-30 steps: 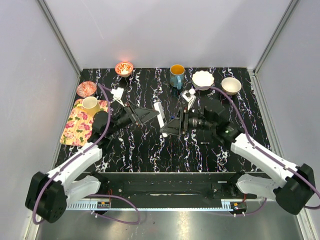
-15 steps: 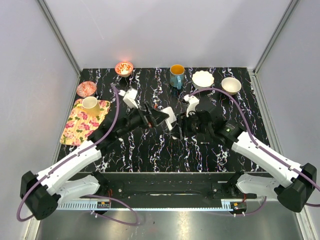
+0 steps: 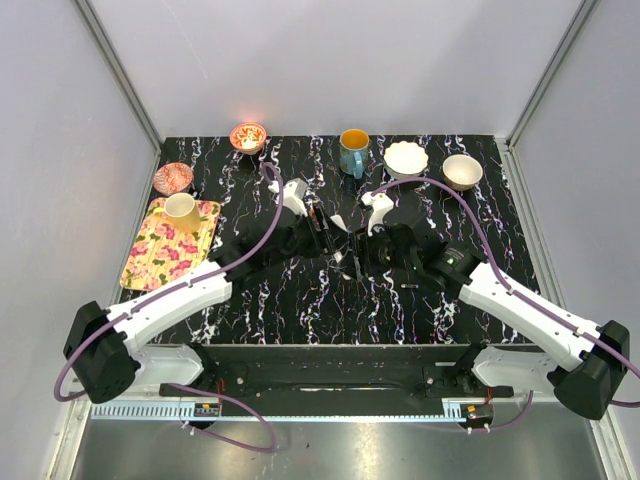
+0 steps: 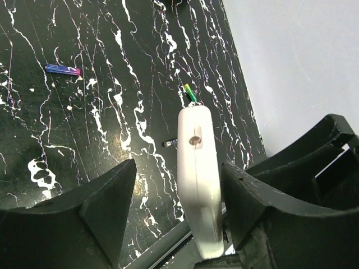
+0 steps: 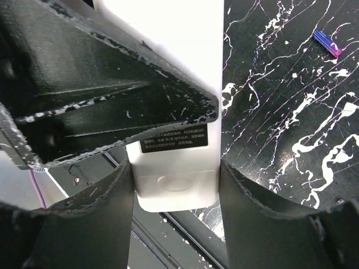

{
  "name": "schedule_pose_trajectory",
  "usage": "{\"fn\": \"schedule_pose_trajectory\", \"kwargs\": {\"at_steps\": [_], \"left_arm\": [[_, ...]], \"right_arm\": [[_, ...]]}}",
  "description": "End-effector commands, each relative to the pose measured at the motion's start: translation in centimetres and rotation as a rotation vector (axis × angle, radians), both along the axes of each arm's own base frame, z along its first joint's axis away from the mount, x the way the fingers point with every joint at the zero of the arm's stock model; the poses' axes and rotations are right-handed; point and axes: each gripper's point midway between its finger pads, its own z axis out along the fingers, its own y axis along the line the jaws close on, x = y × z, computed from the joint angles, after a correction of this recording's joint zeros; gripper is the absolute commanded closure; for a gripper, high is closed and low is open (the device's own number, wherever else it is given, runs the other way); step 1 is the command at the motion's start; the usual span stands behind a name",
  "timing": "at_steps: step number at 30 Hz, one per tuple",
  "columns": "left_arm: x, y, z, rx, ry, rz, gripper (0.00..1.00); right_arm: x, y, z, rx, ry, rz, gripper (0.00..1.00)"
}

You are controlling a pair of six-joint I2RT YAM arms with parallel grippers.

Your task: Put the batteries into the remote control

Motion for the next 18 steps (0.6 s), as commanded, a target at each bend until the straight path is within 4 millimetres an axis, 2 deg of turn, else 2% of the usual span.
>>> {"fn": "schedule_pose_trajectory", "kwargs": {"at_steps": [1,6,11,13,15,18], "left_arm": [[0.8,-0.9,2.9,-0.035,-0.058,0.013,0.36],[0.9,-1.2,2.5,-0.03,-0.051,0.01,0.44],[0.8,-1.6,2.3,-0.029,-0.045,-0.006,0.59],[0.6,-1.8,2.3,-0.033,-0.043,-0.017,0.59],[0.5,-1.9,2.2,-0.04,-0.038,-0.023,0.51],[0.5,-2.1,2.1,-0.045,-0.035,-0.026,0.46]], "right_arm": [[0.5,0.2,3.0,0.037,-0.076,-0.005,1.0],[0.2,0.1,3.0,0.028,-0.076,0.005,1.0],[0.1,0.0,2.8,0.019,-0.074,0.008,1.0],[0.1,0.0,2.9,0.018,-0.077,0.01,1.0],[0.1,-0.1,2.9,0.013,-0.08,0.012,1.0],[0.0,-0.1,2.9,0.013,-0.081,0.014,1.0]]}}
